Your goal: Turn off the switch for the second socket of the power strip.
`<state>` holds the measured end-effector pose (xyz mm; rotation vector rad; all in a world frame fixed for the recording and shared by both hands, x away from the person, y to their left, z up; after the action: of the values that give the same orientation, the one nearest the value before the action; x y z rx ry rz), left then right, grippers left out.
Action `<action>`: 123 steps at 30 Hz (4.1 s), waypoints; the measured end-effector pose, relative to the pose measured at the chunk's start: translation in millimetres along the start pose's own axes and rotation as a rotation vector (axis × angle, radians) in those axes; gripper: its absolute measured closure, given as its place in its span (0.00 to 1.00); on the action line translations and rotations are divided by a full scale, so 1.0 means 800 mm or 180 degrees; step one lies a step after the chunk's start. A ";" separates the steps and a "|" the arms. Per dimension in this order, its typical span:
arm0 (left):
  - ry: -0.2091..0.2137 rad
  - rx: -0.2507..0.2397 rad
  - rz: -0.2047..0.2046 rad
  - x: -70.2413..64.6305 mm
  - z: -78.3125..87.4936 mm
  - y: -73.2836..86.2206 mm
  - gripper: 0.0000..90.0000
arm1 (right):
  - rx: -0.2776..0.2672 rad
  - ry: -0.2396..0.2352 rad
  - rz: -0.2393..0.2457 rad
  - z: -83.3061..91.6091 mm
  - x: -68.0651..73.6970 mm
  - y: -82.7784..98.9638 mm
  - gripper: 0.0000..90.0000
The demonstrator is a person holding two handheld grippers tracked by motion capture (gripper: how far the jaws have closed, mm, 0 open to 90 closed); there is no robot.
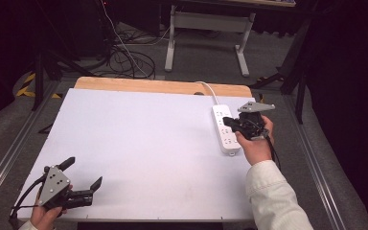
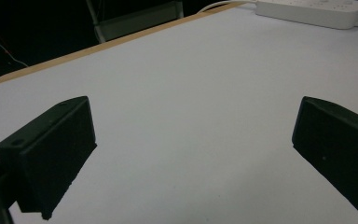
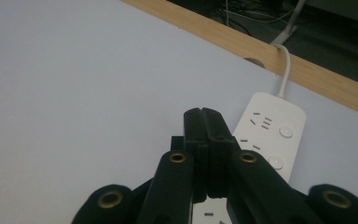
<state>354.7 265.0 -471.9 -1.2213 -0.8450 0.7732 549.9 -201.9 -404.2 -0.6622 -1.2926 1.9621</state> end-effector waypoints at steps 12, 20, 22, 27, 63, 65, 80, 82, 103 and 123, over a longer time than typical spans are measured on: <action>0.0001 0.0000 0.0007 0.000 -0.001 0.000 0.00 | 0.0016 0.0202 -0.0126 -0.028 -0.036 0.011 1.00; 0.0007 0.0007 -0.0010 0.001 -0.001 0.000 0.00 | 0.0069 0.0340 -0.0139 -0.045 -0.052 0.016 1.00; 0.0001 0.0006 -0.0025 0.001 -0.001 0.000 0.00 | 0.0100 0.0370 -0.0144 -0.050 -0.056 0.019 1.00; 0.0008 0.0005 -0.0023 0.001 -0.002 0.000 0.00 | 0.0187 0.0440 -0.0193 -0.060 -0.064 0.028 1.00; 0.0015 0.0007 0.0001 0.000 -0.002 0.001 0.00 | 0.0600 0.0663 -0.0317 -0.086 -0.086 0.062 1.00; 0.0015 0.0009 0.0003 0.000 -0.002 0.001 0.00 | 0.0612 0.0655 -0.0314 -0.087 -0.086 0.063 1.00; 0.0015 0.0010 0.0006 0.000 -0.002 0.001 0.00 | 0.0635 0.0678 -0.0231 -0.090 -0.085 0.066 1.00; 0.0015 0.0009 0.0004 0.000 -0.002 0.001 0.00 | 0.0623 0.0692 -0.0202 -0.090 -0.084 0.067 1.00; 0.0031 0.0006 -0.0003 -0.001 -0.003 0.001 0.00 | 0.0577 0.0702 -0.0361 -0.090 -0.085 0.071 1.00; 0.0047 -0.0002 -0.0029 -0.002 -0.002 0.000 0.00 | 0.0619 0.0789 -0.0333 -0.092 -0.082 0.070 1.00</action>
<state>355.5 263.1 -472.4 -1.2215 -0.8384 0.7557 630.0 -225.3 -480.8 -0.7012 -0.9544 1.8270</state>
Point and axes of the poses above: each handheld gripper's, and its own axes: z roughly backward along the jaws, y roughly out of its underside, x roughly to its left, the point moved 4 cm from there along -z, roughly forward along the jaws, and after that the axes turned 13 degrees about -x, right-handed, at the moved point
